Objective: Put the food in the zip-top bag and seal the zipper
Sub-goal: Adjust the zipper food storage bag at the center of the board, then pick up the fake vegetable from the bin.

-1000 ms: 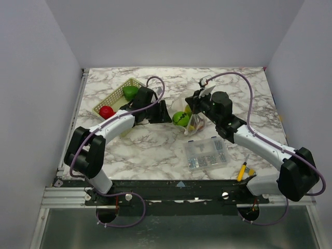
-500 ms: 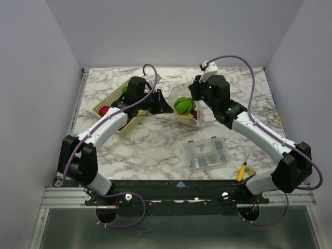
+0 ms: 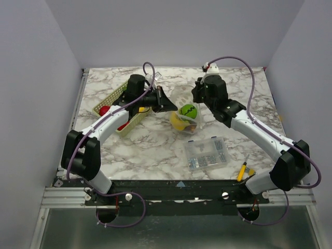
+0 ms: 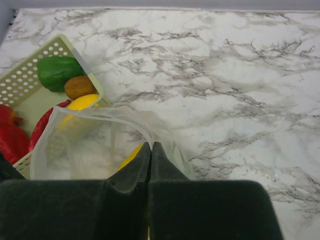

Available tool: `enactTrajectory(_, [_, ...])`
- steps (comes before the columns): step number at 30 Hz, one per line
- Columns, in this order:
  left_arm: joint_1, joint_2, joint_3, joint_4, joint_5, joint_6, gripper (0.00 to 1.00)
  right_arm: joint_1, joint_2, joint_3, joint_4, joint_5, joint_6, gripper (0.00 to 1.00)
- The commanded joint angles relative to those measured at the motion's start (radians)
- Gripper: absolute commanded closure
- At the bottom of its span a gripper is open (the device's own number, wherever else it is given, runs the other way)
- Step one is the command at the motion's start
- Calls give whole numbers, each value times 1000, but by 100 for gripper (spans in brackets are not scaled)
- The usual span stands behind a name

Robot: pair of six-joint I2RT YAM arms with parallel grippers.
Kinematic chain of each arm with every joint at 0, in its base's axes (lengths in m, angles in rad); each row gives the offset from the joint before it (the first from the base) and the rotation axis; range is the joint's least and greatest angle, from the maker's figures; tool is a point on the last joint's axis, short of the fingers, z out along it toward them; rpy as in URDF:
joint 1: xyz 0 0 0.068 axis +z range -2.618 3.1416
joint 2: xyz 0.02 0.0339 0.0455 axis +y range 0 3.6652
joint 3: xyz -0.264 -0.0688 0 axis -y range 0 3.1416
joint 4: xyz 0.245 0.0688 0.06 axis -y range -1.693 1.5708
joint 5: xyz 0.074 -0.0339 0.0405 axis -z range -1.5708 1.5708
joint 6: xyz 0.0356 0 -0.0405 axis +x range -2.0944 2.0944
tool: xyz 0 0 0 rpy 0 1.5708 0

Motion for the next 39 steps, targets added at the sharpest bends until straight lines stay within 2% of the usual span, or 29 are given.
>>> enactTrajectory(1, [6, -34, 27, -11, 33, 0, 100, -3, -5, 20, -46, 58, 13, 99])
enactTrajectory(6, [6, -6, 109, -100, 30, 51, 100, -3, -55, 49, -43, 43, 14, 99])
enactTrajectory(12, [11, 54, 132, -126, 37, 56, 100, -5, -39, -41, 53, 111, 6, 99])
enactTrajectory(18, [13, 30, 191, -236, -19, 181, 56, -5, 35, 13, 36, 123, -58, 99])
enactTrajectory(24, [31, -63, 163, -361, -145, 340, 36, -6, 27, 15, 104, 75, -116, 99])
enactTrajectory(31, [126, -204, 37, -471, -362, 477, 32, -7, 47, -15, 153, 27, -137, 99])
enactTrajectory(39, [292, -317, -137, -451, -546, 496, 29, -6, 20, -91, 192, 57, -173, 99])
